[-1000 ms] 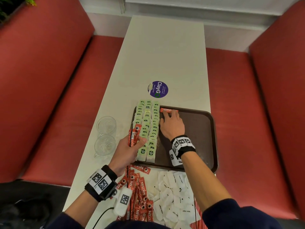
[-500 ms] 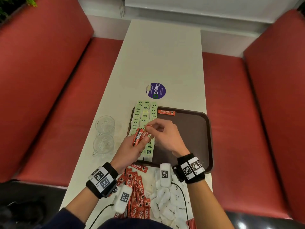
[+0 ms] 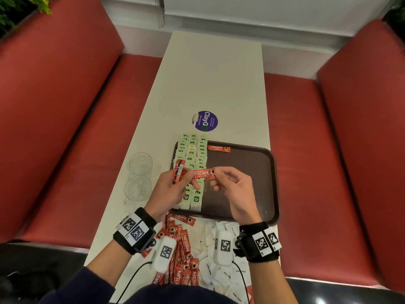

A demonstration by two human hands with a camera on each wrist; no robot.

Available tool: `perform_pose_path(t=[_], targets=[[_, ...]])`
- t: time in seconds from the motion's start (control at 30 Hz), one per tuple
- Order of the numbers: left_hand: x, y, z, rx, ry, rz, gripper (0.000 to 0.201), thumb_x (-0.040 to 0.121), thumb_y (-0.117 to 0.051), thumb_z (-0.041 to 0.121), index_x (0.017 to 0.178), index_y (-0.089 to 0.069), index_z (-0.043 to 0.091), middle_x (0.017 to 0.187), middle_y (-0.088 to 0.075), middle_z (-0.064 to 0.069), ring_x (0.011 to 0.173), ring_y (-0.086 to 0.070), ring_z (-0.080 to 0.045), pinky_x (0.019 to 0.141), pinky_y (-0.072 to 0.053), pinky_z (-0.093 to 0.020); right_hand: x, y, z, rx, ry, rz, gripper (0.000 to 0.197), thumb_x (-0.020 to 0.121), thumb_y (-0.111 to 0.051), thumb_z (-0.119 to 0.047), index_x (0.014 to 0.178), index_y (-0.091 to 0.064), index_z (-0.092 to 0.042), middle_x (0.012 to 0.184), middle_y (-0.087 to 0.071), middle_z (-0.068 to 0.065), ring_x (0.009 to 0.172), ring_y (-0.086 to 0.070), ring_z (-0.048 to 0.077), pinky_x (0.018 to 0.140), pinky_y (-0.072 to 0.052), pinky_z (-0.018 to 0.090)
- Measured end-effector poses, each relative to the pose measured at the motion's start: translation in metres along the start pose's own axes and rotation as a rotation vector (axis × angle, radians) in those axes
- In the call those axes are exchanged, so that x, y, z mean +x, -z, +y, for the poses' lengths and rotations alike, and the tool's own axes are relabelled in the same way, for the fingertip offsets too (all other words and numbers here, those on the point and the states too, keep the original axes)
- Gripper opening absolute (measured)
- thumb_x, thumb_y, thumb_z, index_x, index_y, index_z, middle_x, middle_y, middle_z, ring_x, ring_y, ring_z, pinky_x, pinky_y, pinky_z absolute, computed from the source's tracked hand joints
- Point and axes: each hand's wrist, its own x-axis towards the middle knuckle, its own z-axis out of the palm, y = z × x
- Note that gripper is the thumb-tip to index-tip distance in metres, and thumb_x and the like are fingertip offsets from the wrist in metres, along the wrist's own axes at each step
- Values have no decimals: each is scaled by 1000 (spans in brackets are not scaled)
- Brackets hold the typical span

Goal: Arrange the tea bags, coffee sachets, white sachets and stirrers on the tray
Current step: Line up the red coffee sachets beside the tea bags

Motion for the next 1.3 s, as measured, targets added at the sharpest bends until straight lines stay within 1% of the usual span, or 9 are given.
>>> perform_pose_path(t=[0.07, 0.17, 0.27, 0.37, 0.5, 0.6, 0.67, 0.93, 1.3], targets=[[1, -3, 1, 22, 15, 3, 35, 111, -58, 36, 100, -78, 9, 89, -77, -12, 47, -34, -9, 43, -28, -20, -2, 2, 1, -212, 129, 93, 15, 102, -77, -22, 117, -79, -19, 104, -83, 4, 93, -76, 16, 88, -60, 41], [5, -6, 0, 116, 2, -2, 30, 111, -59, 36, 103, -79, 15, 92, -81, -7, 48, -41, -5, 48, -36, -17, -8, 4, -1, -796, 501, 142, 27, 96, -83, -39, 121, -73, -35, 122, -71, -19, 117, -65, 4, 97, -50, 21], [11, -8, -3, 250, -53, -22, 26, 112, -59, 35, 102, -78, 20, 85, -80, -3, 52, -49, -3, 56, -41, -18, -7, 6, -1, -1271, 717, -40, 34, 96, -79, -46, 126, -69, -34, 130, -66, -18, 127, -53, 13, 96, -43, 30], [17, -9, -3, 367, -104, -67, 26, 112, -58, 35, 100, -76, 20, 81, -79, 2, 57, -55, 2, 65, -41, -21, 0, 12, 1, -1380, 760, -45, 25, 99, -76, -43, 121, -73, -32, 118, -71, -16, 120, -56, 18, 86, -44, 36], [25, -9, -6, 386, -110, -68, 25, 112, -59, 34, 101, -77, 19, 80, -79, 4, 61, -59, 5, 70, -41, -25, 14, 16, -1, -1411, 779, -72, 23, 98, -75, -46, 116, -76, -32, 110, -73, -16, 112, -56, 16, 82, -44, 37], [29, -8, -8, 377, -85, -14, 18, 110, -60, 39, 110, -74, 29, 80, -79, 3, 63, -63, -7, 65, -50, -31, 31, 20, -4, -1452, 761, -108, 23, 99, -71, -50, 114, -76, -33, 107, -73, -16, 110, -56, 15, 83, -43, 36], [31, -3, -11, 350, -65, 60, 14, 108, -63, 42, 109, -72, 31, 78, -78, 2, 68, -70, -14, 71, -56, -35, 55, 29, -6, -1475, 684, -102, 21, 99, -69, -51, 112, -75, -35, 106, -73, -16, 108, -55, 14, 84, -45, 39], [23, 9, -29, 230, 58, 117, 32, 95, -77, 53, 99, -66, 23, 71, -64, 24, 66, -60, 5, 70, -48, -25, 169, 54, 3, -1637, 416, -9, 26, 96, -72, -43, 118, -74, -29, 109, -77, -3, 110, -60, 26, 94, -49, 44], [18, 19, -38, 212, 121, 133, 43, 89, -76, 66, 99, -67, 26, 69, -57, 15, 62, -48, -7, 66, -44, -33, 217, 37, 24, -1776, 350, -47, 26, 96, -75, -39, 120, -74, -29, 115, -74, 2, 117, -59, 31, 94, -47, 46]])
